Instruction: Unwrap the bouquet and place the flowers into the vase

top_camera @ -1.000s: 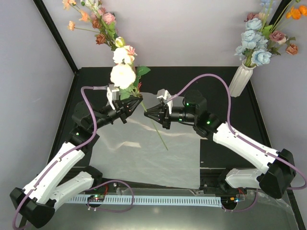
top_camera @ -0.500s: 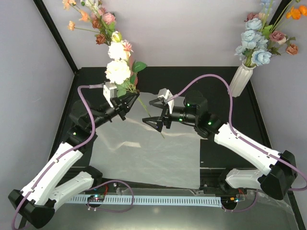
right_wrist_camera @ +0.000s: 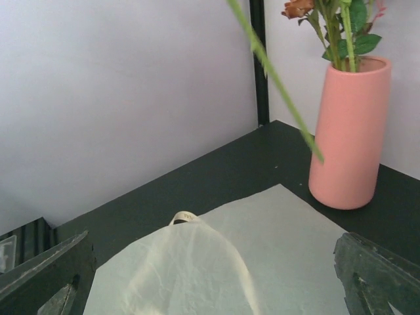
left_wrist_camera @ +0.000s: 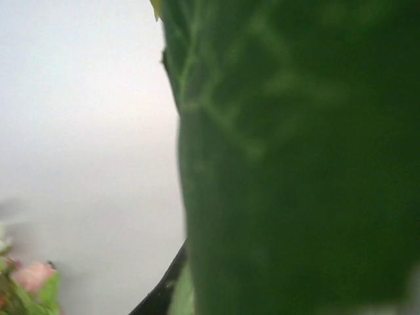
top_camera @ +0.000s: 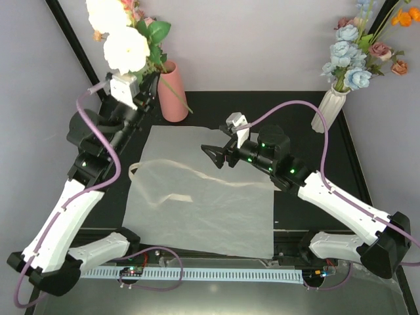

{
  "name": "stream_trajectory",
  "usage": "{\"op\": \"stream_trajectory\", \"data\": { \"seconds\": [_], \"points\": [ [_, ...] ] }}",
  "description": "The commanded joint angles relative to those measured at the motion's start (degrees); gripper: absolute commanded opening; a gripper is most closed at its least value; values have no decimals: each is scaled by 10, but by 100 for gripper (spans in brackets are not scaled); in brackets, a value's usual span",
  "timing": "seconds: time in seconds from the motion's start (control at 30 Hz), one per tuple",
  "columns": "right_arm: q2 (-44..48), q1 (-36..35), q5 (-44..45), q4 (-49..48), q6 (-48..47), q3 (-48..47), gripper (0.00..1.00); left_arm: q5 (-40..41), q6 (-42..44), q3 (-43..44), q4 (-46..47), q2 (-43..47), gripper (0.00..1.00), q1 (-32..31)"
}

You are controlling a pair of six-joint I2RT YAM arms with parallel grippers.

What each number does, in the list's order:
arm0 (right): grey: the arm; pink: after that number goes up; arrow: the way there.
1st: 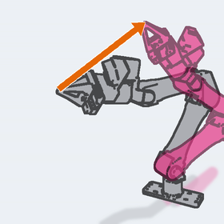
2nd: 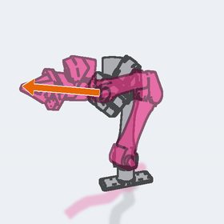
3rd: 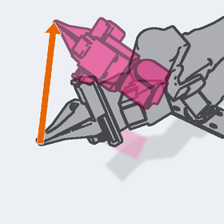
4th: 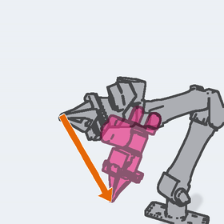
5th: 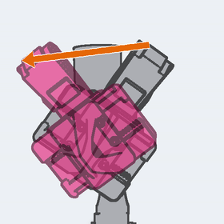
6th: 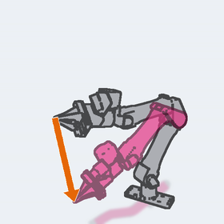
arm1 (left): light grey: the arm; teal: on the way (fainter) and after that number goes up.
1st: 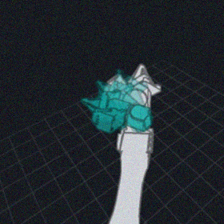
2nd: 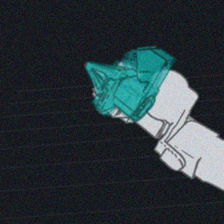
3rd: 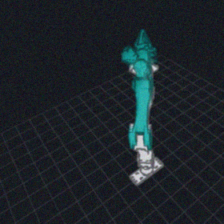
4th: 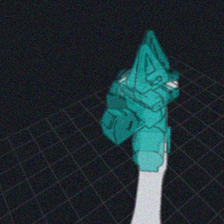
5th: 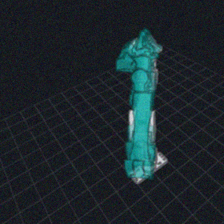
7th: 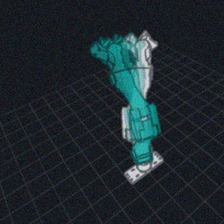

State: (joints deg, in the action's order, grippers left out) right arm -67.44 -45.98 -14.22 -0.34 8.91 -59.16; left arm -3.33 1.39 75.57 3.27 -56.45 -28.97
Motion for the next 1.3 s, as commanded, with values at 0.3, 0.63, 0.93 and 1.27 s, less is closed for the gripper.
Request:
{"op": "stream_trajectory", "data": {
  "seconds": [0.3,0.63,0.93,1.27],
  "points": [
    [9,-1,54,7,1,9,100,98,149,279,25,-223,2,49],
    [17,-1,59,11,3,8,100,53,95,428,10,-380,2,132],
    [17,-2,70,16,3,7,100,7,-7,446,-1,-442,2,179],
    [17,-2,74,18,2,6,100,1,-24,439,-5,-479,2,179]
  ]
}}
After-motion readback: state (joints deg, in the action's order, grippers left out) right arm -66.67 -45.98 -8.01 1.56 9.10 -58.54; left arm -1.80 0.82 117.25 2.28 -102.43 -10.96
